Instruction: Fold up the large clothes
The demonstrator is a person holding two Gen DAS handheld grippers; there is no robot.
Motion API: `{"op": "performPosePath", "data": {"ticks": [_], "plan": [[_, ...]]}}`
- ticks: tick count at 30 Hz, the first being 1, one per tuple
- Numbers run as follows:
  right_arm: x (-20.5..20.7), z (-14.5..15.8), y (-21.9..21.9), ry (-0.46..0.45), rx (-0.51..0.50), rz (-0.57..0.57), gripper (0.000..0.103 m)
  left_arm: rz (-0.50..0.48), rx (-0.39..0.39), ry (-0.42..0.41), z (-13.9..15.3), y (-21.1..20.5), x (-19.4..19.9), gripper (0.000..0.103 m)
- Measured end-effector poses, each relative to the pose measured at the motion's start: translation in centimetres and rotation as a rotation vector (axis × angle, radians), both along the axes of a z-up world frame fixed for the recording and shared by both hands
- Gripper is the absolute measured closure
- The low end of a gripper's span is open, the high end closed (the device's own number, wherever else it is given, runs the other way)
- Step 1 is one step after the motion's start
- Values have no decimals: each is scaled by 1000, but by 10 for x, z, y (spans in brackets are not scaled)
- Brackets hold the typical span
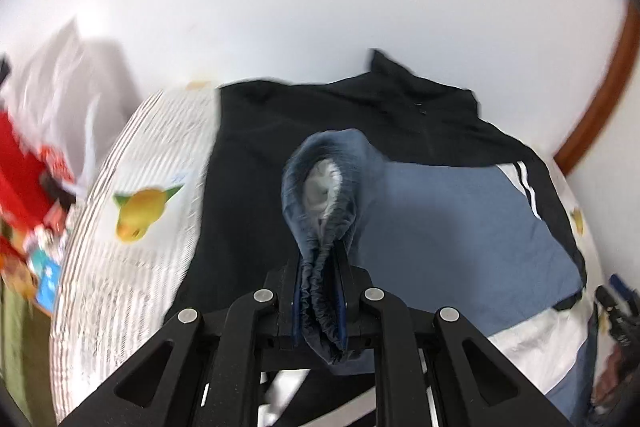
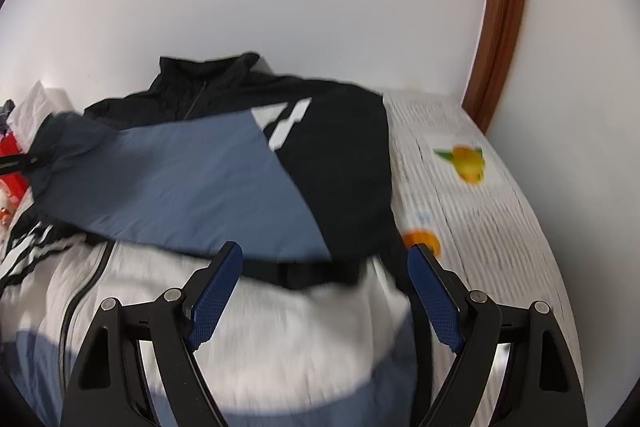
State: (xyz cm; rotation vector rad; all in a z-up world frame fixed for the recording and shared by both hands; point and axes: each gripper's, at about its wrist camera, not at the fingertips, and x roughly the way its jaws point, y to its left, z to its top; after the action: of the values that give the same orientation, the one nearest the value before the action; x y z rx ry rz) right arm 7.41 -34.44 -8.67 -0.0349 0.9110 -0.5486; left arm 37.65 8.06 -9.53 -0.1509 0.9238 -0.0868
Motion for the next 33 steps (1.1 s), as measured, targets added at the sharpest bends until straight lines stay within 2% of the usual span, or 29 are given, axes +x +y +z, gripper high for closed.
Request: {"op": "performPosePath", "data": {"ticks": [4,7,12,16,23,28,33], "plan": [[20,-18,-18,9,4,-47,19,61,-49,74,-21,27,0,78],[26,-30,-33,34,30,-95,19,60,-69,102,-32,36,-3,78],[24,-43,-43,77,45,-139,19,68,-30,78,-28,38,-15,78],[16,-31,-37,63,31,-151,19,60,15,36,-15,39,-32,78],[-10,1,-8,23,-15,-125,19,45,47,-5,5,36,-70,78],[-36,14,10,37,21,-120,19,35,29,-17,14,41,-108,78],[-65,15,32,64,29,-66,19,23,13,4,7,45,-154,78]]}}
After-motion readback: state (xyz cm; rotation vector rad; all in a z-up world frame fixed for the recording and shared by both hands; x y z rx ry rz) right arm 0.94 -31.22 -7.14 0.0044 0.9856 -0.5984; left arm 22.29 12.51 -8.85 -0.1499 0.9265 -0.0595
